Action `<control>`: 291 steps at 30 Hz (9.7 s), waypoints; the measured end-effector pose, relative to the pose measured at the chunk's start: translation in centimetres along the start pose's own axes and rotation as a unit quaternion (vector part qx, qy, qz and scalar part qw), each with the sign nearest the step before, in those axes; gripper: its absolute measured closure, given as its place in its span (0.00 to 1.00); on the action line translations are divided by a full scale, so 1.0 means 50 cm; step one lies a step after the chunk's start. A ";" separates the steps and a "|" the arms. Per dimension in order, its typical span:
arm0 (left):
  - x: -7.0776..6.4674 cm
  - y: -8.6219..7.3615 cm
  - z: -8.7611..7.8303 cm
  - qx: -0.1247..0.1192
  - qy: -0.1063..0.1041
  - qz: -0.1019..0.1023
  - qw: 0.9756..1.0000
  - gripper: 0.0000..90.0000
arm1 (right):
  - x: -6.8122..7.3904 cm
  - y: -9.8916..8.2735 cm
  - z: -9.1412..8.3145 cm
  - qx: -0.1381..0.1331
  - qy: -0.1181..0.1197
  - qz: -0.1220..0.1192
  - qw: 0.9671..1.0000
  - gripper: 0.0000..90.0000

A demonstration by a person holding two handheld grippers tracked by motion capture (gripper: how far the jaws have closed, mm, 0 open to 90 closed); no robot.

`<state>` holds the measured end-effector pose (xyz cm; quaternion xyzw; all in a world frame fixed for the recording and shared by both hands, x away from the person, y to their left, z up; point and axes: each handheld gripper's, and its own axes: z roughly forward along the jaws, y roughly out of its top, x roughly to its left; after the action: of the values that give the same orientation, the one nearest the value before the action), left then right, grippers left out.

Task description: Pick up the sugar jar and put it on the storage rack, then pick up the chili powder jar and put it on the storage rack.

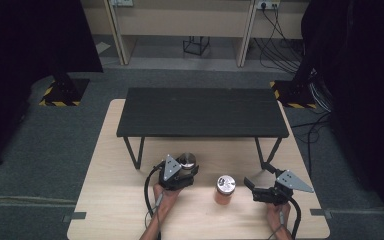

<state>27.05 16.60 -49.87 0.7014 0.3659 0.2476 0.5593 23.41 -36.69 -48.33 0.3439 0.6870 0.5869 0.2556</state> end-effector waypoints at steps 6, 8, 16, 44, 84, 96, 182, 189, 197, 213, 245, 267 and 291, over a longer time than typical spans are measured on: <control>0.002 0.027 -0.025 0.000 -0.011 0.011 1.000 0.35 | 0.000 0.000 -0.002 -0.001 -0.001 0.001 1.000 0.01; 0.003 0.030 -0.029 -0.002 -0.013 0.010 1.000 0.35 | 0.000 0.000 -0.002 -0.001 -0.001 0.001 1.000 0.01; 0.013 0.074 -0.083 -0.006 -0.026 0.012 1.000 0.35 | 0.000 -0.001 -0.002 -0.001 -0.002 0.000 1.000 0.01; 0.048 0.288 -0.224 0.008 -0.077 0.011 0.997 0.35 | 0.001 -0.002 -0.004 -0.004 -0.003 0.001 1.000 0.01; 0.072 0.465 -0.127 -0.002 0.070 -0.031 0.997 0.35 | -0.002 -0.001 -0.003 -0.002 0.000 0.002 1.000 0.01; 0.074 0.448 -0.082 0.012 0.100 -0.027 0.995 0.35 | -0.003 -0.002 -0.003 -0.003 0.001 0.003 1.000 0.01; 0.015 -0.086 -0.203 -0.073 0.023 0.014 0.997 0.03 | 0.003 -0.002 -0.006 -0.003 0.001 -0.003 1.000 0.01; 0.018 -0.107 -0.201 -0.059 0.034 0.006 0.998 0.03 | 0.005 -0.001 -0.011 -0.006 0.000 -0.005 1.000 0.01; 0.017 -0.108 -0.198 -0.057 0.030 0.010 0.998 0.04 | 0.007 0.000 -0.009 -0.005 0.002 -0.008 1.000 0.01; 0.014 -0.105 -0.196 -0.053 0.031 0.016 0.998 0.04 | 0.007 0.001 -0.006 -0.003 0.003 -0.009 1.000 0.01; 0.014 -0.105 -0.196 -0.053 0.029 0.017 0.998 0.02 | 0.001 -0.001 -0.004 -0.009 0.011 -0.008 1.000 0.01; 0.015 -0.106 -0.195 -0.053 0.026 0.016 0.998 0.02 | -0.003 -0.004 -0.006 -0.022 0.052 -0.023 0.998 0.01; 0.015 -0.105 -0.195 -0.053 0.024 0.018 0.998 0.02 | 0.022 -0.002 -0.007 -0.025 0.135 -0.025 0.990 0.01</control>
<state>18.89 23.65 -52.56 0.6706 0.3532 0.2937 0.5824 22.41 -36.06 -48.33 0.2374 0.7088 0.6384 0.1836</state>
